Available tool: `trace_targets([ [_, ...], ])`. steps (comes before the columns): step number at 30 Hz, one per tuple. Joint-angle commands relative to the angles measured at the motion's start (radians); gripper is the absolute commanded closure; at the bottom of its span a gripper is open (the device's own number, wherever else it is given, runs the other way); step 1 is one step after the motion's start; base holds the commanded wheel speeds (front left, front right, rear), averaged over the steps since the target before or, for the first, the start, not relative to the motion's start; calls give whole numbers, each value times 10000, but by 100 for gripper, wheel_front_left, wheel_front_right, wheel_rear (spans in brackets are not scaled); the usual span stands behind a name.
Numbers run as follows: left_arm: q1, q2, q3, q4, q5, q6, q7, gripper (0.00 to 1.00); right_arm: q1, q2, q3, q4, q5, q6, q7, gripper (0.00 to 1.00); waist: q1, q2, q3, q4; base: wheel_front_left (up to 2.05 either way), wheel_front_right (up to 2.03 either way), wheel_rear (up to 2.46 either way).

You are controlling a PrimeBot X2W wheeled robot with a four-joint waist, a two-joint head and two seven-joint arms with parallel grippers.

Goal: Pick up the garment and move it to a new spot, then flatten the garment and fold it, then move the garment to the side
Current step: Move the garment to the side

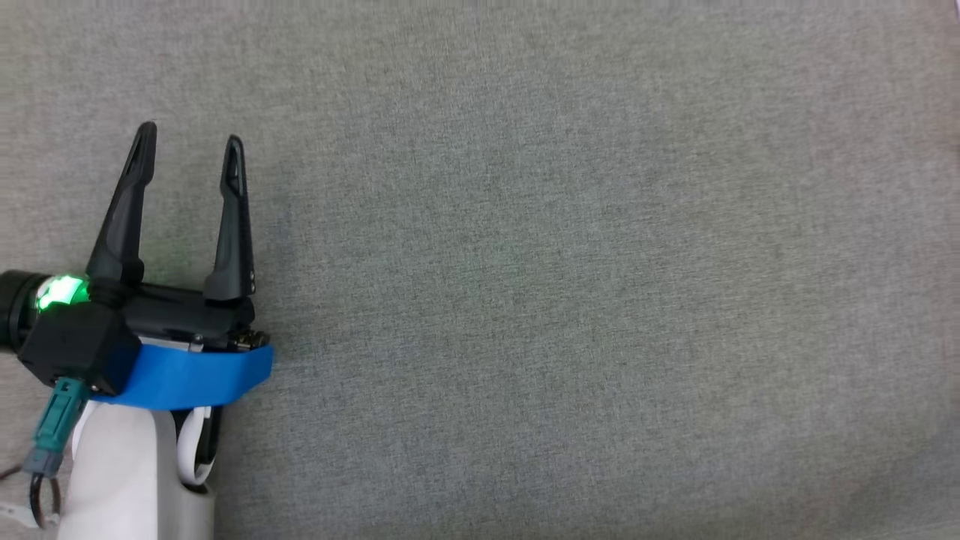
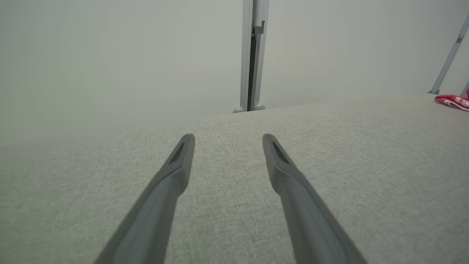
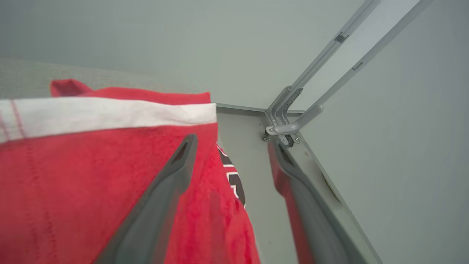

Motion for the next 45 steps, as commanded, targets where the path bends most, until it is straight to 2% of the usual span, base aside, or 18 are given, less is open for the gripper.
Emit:
trace_targets([
  [1,253,16,103,75,3,29,7,0,217,287,8,-268,-160,-12,-271,0,-1,0,-504,-1,0,0,0],
  [6,677,-6,300,202,-51,90,6,0,524,793,258,-1117,-295,-12,-873,0,-1,0,-1269,-41,0,0,0],
  [14,1563,-121,575,443,-170,170,7,0,1716,2272,1384,-2669,-359,-12,-1908,0,-1,0,-2881,34,0,0,0],
  [26,2668,-260,612,836,-273,222,8,0,4125,3997,3310,-3566,528,-11,-2672,0,-1,0,-4629,328,0,0,0],
  [31,3049,-293,553,1010,-349,263,8,0,5371,4582,3455,-3917,830,-11,-2755,0,-1,0,-5171,366,0,0,0],
  [45,3743,-330,563,1224,-455,315,8,0,7996,5794,2356,-5301,908,-11,-2795,0,-1,0,-5870,313,0,0,0],
])
